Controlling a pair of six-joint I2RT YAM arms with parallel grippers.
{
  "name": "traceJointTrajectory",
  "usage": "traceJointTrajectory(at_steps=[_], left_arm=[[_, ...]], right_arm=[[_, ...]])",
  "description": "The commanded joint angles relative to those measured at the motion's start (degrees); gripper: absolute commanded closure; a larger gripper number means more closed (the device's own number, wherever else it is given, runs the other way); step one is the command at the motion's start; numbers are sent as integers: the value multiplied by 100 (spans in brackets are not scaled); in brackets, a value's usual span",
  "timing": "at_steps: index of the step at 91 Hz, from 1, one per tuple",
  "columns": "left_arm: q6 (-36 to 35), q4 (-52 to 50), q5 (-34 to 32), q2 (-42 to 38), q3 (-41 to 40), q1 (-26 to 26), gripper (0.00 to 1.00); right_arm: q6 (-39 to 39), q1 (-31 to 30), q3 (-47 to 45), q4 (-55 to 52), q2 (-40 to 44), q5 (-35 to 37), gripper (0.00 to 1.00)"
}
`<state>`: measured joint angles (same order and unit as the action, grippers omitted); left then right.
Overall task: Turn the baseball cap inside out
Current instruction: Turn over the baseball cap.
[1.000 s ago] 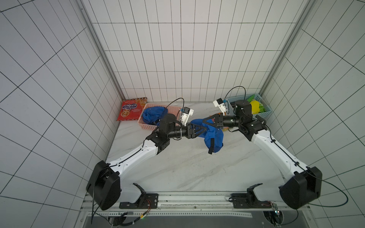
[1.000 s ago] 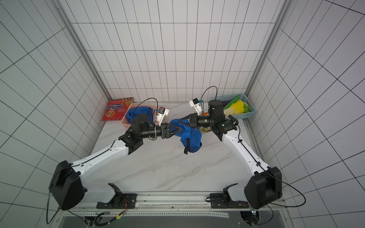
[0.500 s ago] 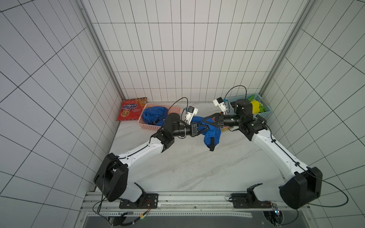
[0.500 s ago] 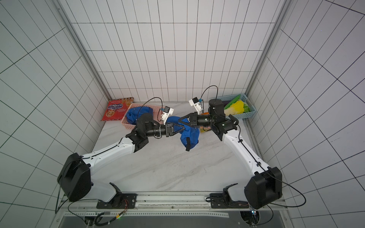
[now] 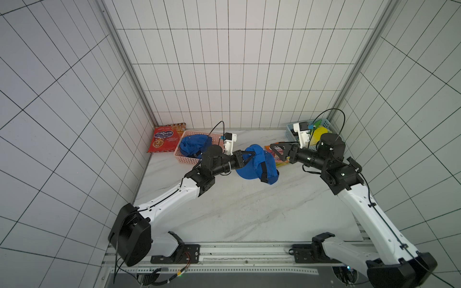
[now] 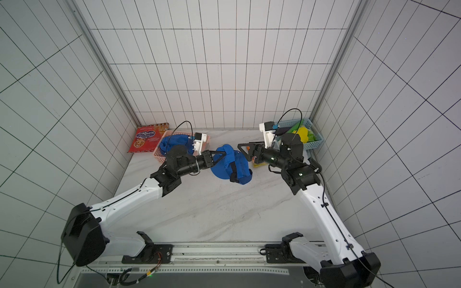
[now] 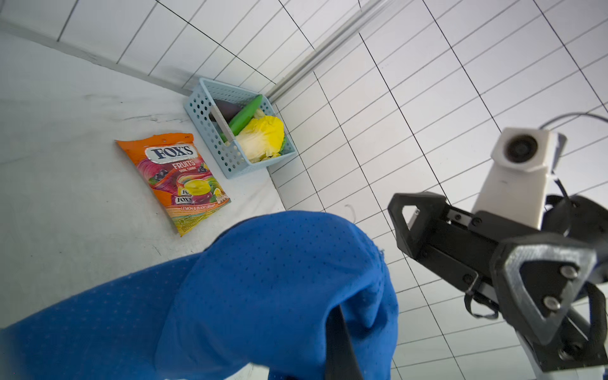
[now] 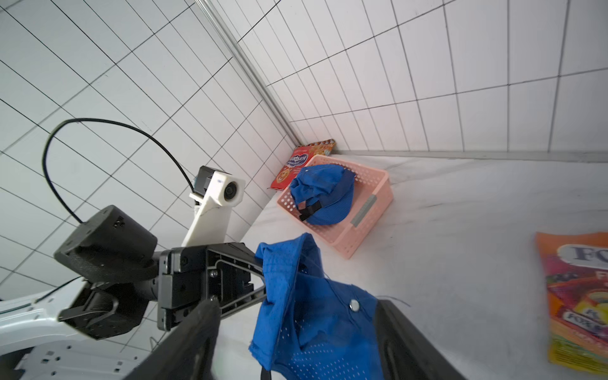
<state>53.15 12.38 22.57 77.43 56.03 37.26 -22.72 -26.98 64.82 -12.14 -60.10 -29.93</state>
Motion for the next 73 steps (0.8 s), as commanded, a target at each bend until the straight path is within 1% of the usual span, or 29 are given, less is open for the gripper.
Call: traceJointTrajectory(at_steps=[1,6,11,19,29,40,52,55,66,71,73], left_arm=[[539,-12,-489,-98,-48,-32,100],[691,95,-492,-79,-52,-28,100],[770,178,-487,-64,-49,-30,100],[785,201,-485,-52,-23,-32,100],[781,191,-498,-69,-37,-28,100],[762,153,-497,-83,-48,-27,100],[722,113,-526,-113,-48,-38,100],[705,103,-540,-134,-53,-47,100],[591,-35,-560,-217,-87,-116,100],[519,-173,-557,-303,-140,-218,100],[468,-234,-553,-339,-161,-282,100]], right_arm=[[691,-558,-180,-153,56,1596,21],[789,-977,-247,-145,24,2121,21],[769,-1190,-291,-110,-59,2426,19],[587,-1350,-238,-69,-295,2468,19],[408,-1494,-135,107,-591,2355,19],[195,-1558,-80,334,-796,2170,25],[61,-1556,-71,422,-924,1932,40],[58,-1556,-74,416,-947,1866,49],[107,-1535,-102,386,-897,1811,88],[181,-1481,-86,325,-829,1824,100],[209,-1423,-86,298,-785,1813,100]])
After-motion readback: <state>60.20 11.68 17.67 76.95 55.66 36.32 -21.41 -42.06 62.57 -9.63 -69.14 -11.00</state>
